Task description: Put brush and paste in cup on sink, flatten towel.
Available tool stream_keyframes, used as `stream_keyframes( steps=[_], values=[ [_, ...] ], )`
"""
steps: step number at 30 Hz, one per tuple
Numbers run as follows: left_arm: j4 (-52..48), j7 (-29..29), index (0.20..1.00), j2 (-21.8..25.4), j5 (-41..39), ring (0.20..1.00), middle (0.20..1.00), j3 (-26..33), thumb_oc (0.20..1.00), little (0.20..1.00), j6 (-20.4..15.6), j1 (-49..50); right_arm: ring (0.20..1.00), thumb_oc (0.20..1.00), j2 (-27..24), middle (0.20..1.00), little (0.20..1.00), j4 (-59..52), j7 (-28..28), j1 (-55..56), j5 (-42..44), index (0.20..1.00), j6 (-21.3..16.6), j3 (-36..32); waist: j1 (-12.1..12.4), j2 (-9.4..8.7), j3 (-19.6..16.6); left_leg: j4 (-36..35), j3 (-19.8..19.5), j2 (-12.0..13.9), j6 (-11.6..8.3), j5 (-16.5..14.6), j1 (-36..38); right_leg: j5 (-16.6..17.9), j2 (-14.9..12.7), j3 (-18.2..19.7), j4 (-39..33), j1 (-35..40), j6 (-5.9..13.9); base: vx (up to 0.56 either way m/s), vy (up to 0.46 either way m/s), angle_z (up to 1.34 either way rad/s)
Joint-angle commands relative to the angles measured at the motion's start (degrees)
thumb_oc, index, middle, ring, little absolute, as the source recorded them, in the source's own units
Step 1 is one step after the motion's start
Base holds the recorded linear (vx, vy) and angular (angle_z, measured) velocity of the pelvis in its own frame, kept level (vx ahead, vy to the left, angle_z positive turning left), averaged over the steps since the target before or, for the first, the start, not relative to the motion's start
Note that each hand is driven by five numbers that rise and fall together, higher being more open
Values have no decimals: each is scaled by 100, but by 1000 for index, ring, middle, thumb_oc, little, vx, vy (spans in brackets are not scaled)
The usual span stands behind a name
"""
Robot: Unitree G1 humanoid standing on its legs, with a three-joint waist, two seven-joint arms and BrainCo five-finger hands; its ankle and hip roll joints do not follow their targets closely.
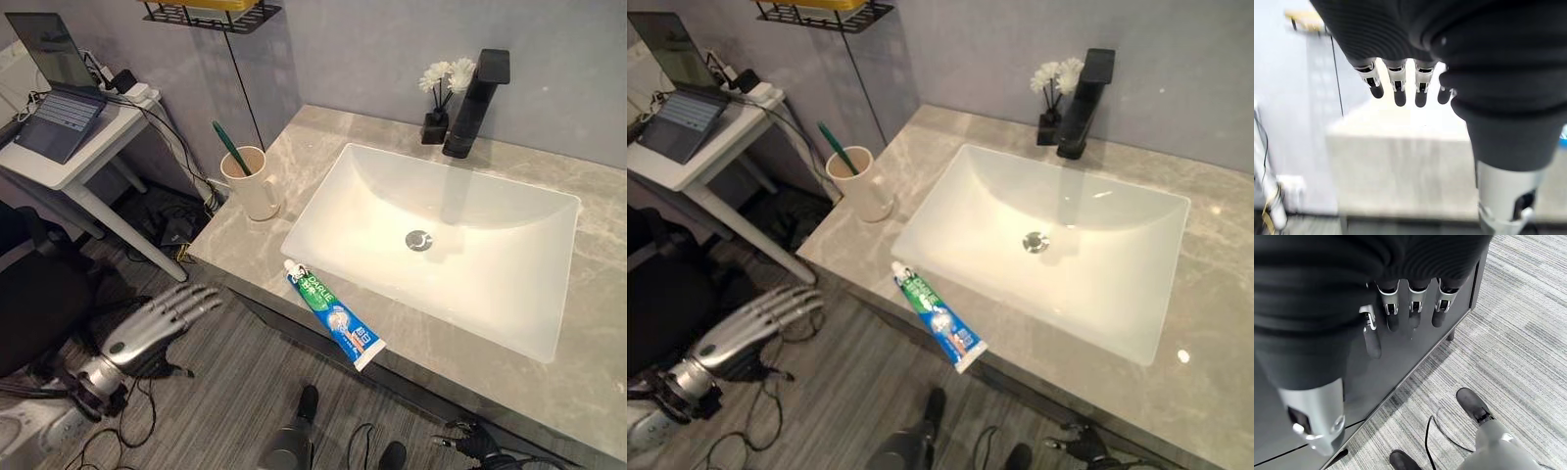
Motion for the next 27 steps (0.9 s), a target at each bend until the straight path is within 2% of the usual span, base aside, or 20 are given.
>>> stream_keyframes(
  steps=[1, 6, 9, 10, 12, 18, 22, 27],
  values=[
    [-96, 26, 1000, -196, -910, 1000, 1000, 307, 1000, 1000, -124, -447, 1000, 1000, -389, 1000, 1000, -590, -154, -581, 48, 1000, -287, -324, -208, -54, -63, 20, 336, 161, -298, 313, -92, -212, -443, 486, 401, -9, 477, 11, 78, -7],
    [-257, 13, 1000, -294, -988, 1000, 1000, 391, 1000, 1000, -109, -760, 1000, 1000, -467, 1000, 1000, -887, -191, -660, -199, 1000, -226, -340, -406, -39, -63, 20, 651, 145, -209, 125, 64, -84, -541, 847, 321, -84, 554, 30, 89, -39],
    [-339, -168, 1000, -429, -1182, 1000, 1000, 618, 1000, 1000, -126, -728, 1000, 1000, -374, 1000, 1000, -937, -213, -541, -330, 1000, -188, -486, -651, -123, -69, 20, 1014, 97, -71, -120, 219, 101, -677, 1276, 208, -216, 646, 41, 109, -59],
    [-339, -170, 1000, -428, -1184, 1000, 1000, 623, 1000, 1000, -128, -723, 1000, 1000, -372, 1000, 1000, -938, -215, -541, -333, 1000, -187, -484, -634, -128, -68, 20, 1035, 97, -68, -125, 227, 104, -680, 1296, 208, -220, 648, 39, 85, -56],
    [-336, -289, 1000, -450, -1295, 1000, 1000, 595, 1000, 1000, -160, -790, 1000, 1000, -312, 1000, 1000, -1024, -183, -442, -397, 1000, -167, -520, -798, -190, -53, 20, 1246, 79, -2, -247, 330, 186, -748, 1510, 187, -304, 705, 39, 93, -44],
    [-227, -537, 1000, -437, -1309, 1000, 1000, 554, 1000, 1000, -188, -630, 1000, 1000, -167, 1000, 1000, -1152, -106, -243, -505, 1000, -129, -535, -933, -307, -44, 20, 1681, 56, 102, -444, 526, 361, -843, 1974, 158, -497, 812, 29, 90, -44],
    [-195, -668, 1000, -416, -1324, 1000, 1000, 461, 1000, 1000, -219, -500, 1000, 1000, -133, 1000, 1000, -1125, -100, -198, -537, 1000, -130, -536, -955, -353, -14, 20, 1798, 40, 140, -508, 592, 396, -864, 2092, 180, -554, 839, 9, 57, -31],
    [31, -899, 1000, -266, -1117, 1000, 1000, -100, 1000, 1000, -265, -535, 1000, 1000, -184, 1000, 1000, -1427, -124, -158, -708, 1000, -182, -447, -1059, -411, 80, 20, 1837, -2, 179, -546, 607, 389, -912, 2115, 211, -601, 869, -4, 48, -9]
  ],
)
